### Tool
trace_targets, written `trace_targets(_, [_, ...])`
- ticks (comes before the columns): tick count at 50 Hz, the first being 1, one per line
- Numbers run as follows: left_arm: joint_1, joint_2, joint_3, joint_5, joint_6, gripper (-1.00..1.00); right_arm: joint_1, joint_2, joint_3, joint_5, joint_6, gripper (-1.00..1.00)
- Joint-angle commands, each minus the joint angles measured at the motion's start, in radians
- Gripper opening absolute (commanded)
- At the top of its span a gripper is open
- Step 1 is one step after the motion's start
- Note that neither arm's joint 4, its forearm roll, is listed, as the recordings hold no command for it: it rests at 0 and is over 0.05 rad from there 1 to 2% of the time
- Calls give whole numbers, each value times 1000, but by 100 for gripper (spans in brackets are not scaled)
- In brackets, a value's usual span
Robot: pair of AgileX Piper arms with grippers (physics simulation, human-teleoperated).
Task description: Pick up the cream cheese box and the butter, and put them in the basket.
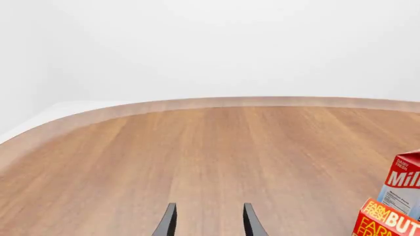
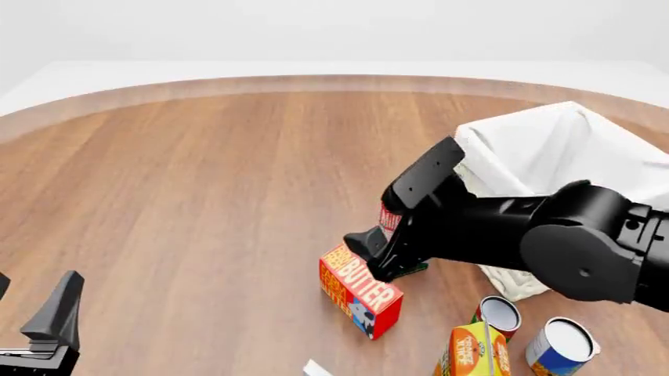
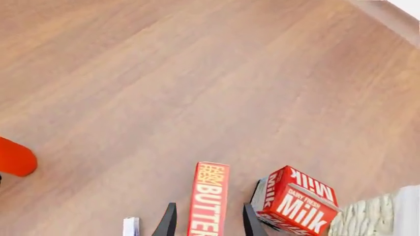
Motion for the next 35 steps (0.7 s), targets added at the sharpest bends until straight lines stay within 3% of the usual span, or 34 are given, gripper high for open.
trace_targets(1, [0,0,0,0,0,100,17,68,70,-74,31,100])
trace_targets(35, [0,0,0,0,0,100,6,136,129,-149,50,100])
